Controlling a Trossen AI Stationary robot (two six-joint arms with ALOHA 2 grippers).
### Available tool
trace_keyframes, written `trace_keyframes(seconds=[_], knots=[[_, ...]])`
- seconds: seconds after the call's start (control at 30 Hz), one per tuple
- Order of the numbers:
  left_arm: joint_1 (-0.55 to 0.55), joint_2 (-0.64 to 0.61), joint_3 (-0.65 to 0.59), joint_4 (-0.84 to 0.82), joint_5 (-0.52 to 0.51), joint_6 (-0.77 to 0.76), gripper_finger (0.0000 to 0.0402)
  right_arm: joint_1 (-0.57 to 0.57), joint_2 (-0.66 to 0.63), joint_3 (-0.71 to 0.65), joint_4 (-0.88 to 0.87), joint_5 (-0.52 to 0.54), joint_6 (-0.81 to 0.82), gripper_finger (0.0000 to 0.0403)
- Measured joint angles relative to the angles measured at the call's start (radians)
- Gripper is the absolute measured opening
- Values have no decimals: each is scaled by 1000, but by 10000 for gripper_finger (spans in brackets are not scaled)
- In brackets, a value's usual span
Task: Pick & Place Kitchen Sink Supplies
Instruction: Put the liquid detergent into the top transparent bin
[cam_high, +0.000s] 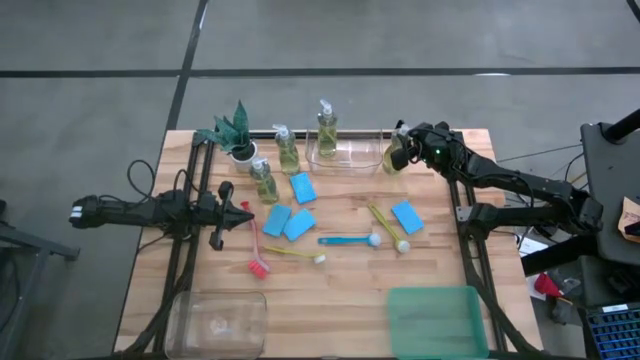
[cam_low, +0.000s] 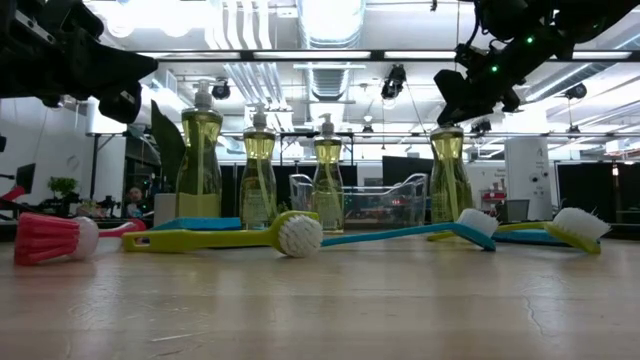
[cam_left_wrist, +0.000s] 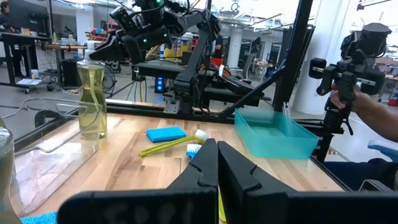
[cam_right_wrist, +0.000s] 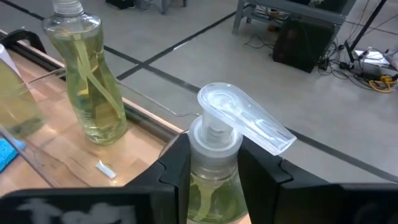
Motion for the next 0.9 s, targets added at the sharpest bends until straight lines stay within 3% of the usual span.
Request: trace_keyframes(seconds=[0.43,0.9], knots=[[0,0,0,0,0,0,0,-1,-61,16,-18,15,-35,101],[0,0,0,0,0,0,0,-1,-65,168,-68,14,-123,101]])
